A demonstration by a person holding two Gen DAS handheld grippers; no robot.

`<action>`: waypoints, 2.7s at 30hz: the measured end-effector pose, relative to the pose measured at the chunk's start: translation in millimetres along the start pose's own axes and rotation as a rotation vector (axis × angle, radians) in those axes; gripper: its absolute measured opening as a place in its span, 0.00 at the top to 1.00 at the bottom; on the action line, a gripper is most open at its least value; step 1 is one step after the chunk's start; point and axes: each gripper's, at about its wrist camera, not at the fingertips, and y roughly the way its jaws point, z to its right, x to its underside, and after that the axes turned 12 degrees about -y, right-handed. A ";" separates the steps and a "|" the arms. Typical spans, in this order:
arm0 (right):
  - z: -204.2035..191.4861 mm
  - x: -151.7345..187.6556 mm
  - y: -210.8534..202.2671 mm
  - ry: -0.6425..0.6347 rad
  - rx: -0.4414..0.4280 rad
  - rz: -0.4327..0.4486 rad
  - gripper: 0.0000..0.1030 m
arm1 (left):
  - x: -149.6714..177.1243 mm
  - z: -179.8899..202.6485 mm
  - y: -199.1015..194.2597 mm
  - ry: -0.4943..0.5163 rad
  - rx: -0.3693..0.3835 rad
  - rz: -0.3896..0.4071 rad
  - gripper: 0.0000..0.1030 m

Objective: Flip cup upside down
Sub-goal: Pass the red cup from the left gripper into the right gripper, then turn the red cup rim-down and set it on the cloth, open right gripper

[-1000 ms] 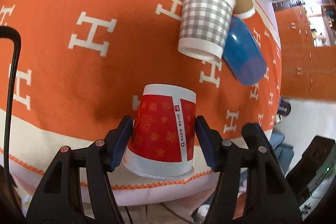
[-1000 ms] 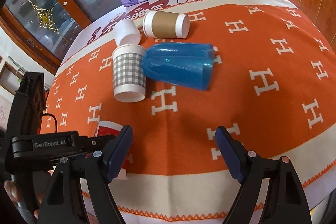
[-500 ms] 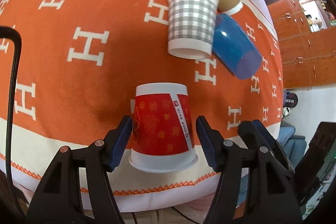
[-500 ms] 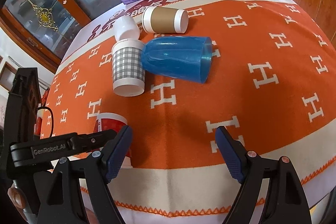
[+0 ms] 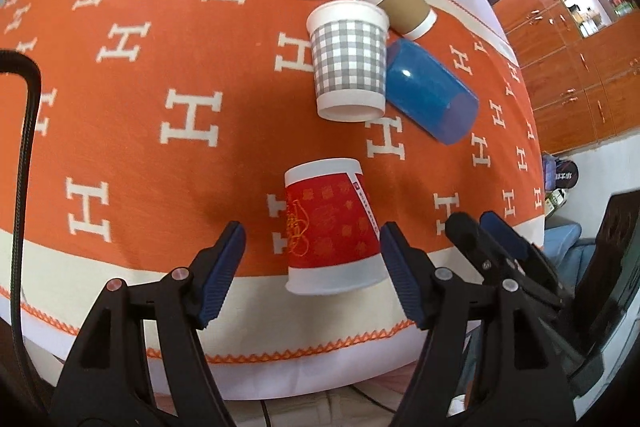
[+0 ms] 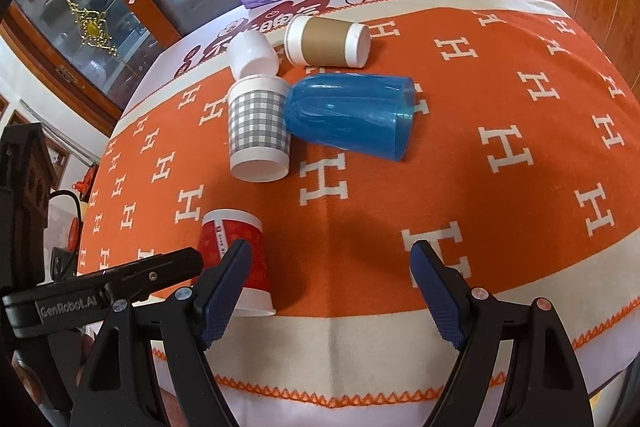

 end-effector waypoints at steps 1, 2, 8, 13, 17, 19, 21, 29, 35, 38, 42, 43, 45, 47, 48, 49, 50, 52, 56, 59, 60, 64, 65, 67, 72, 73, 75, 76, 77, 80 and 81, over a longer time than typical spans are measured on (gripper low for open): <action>-2.4 -1.0 -1.0 -0.007 -0.001 0.001 0.20 | 1.1 -0.8 -3.9 0.010 0.001 0.012 0.35; -4.0 -1.3 -1.7 -0.012 -0.001 0.002 0.20 | 2.1 -1.5 -7.5 0.018 -0.001 0.023 0.35; -17.8 -12.1 5.2 -0.045 -0.058 -0.040 0.20 | 7.7 -11.9 -35.1 0.119 -0.067 0.224 0.35; -35.8 -27.7 26.4 -0.089 -0.174 -0.139 0.20 | 6.6 -34.4 -50.6 0.123 -0.142 0.376 0.35; -53.0 -39.1 47.9 -0.146 -0.181 -0.219 0.20 | 0.4 -58.8 -53.0 0.086 -0.161 0.409 0.35; -61.2 -44.9 61.9 -0.173 -0.182 -0.271 0.21 | -1.4 -67.4 -52.1 0.073 -0.162 0.406 0.35; -67.0 -48.5 73.6 -0.193 -0.185 -0.319 0.25 | -1.4 -75.1 -50.0 0.068 -0.169 0.402 0.35; -79.1 -53.6 112.0 -0.215 -0.217 -0.458 0.28 | -0.3 -83.3 -42.1 0.068 -0.162 0.390 0.35; -85.5 -50.0 123.3 -0.199 -0.243 -0.487 0.36 | -0.3 -80.9 -38.5 0.071 -0.156 0.377 0.35; -87.2 -46.7 127.2 -0.191 -0.258 -0.501 0.40 | 0.2 -78.8 -37.4 0.078 -0.153 0.373 0.35; -88.9 -43.1 126.0 -0.183 -0.268 -0.494 0.41 | 2.1 -75.8 -37.3 0.088 -0.155 0.376 0.35; -89.8 -42.0 124.1 -0.181 -0.271 -0.487 0.42 | 2.5 -75.4 -37.3 0.088 -0.156 0.375 0.35; -89.0 -40.5 116.3 -0.175 -0.280 -0.469 0.42 | 2.8 -75.5 -37.7 0.082 -0.156 0.376 0.35; -89.4 -40.7 105.6 -0.158 -0.290 -0.413 0.42 | 2.6 -76.4 -38.7 0.077 -0.153 0.380 0.35; -87.4 -41.2 98.5 -0.153 -0.282 -0.378 0.42 | 2.5 -76.8 -39.5 0.074 -0.154 0.384 0.35; -86.9 -42.1 93.0 -0.151 -0.268 -0.343 0.42 | 2.5 -77.0 -40.3 0.072 -0.155 0.388 0.35; -86.9 -42.6 87.9 -0.154 -0.249 -0.302 0.42 | 2.3 -77.3 -41.2 0.068 -0.155 0.394 0.35; -89.3 -41.3 75.1 -0.166 -0.209 -0.177 0.42 | 2.2 -77.6 -42.0 0.063 -0.154 0.400 0.35; -90.5 -29.2 57.8 -0.155 -0.171 0.065 0.42 | 3.5 -79.0 -40.0 0.044 -0.148 0.403 0.35; -97.6 -14.1 56.7 -0.165 -0.119 0.218 0.42 | 4.3 -81.1 -37.1 0.026 -0.143 0.402 0.35; -99.1 -12.0 58.7 -0.173 -0.108 0.242 0.42 | 4.6 -82.0 -36.4 0.020 -0.142 0.403 0.35; -107.1 6.9 71.4 -0.239 -0.037 0.325 0.42 | 7.0 -82.1 -36.3 0.015 -0.137 0.416 0.35; -105.4 10.4 73.3 -0.245 -0.031 0.326 0.41 | 7.1 -81.5 -36.7 0.018 -0.138 0.420 0.35; -109.1 18.7 72.5 -0.272 -0.023 0.361 0.41 | 9.0 -80.4 -37.9 0.025 -0.138 0.432 0.35; -112.8 39.7 70.9 -0.340 -0.021 0.330 0.40 | 14.0 -76.9 -43.4 0.035 -0.118 0.461 0.35; -113.2 45.2 71.1 -0.354 -0.014 0.322 0.40 | 15.1 -76.2 -44.4 0.039 -0.117 0.467 0.35; -115.5 54.6 72.0 -0.372 -0.009 0.306 0.40 | 17.3 -72.8 -45.8 0.052 -0.116 0.480 0.35; -115.3 57.4 71.0 -0.375 -0.008 0.302 0.39 | 18.4 -71.3 -46.0 0.058 -0.116 0.482 0.35; -116.1 59.9 70.2 -0.377 -0.005 0.299 0.34 | 19.8 -69.0 -46.4 0.066 -0.113 0.484 0.35; -116.9 63.8 66.2 -0.380 -0.007 0.304 0.11 | 22.8 -64.5 -47.5 0.083 -0.105 0.488 0.35; -117.0 65.0 62.5 -0.380 -0.009 0.317 0.11 | 23.9 -62.9 -48.2 0.089 -0.104 0.490 0.35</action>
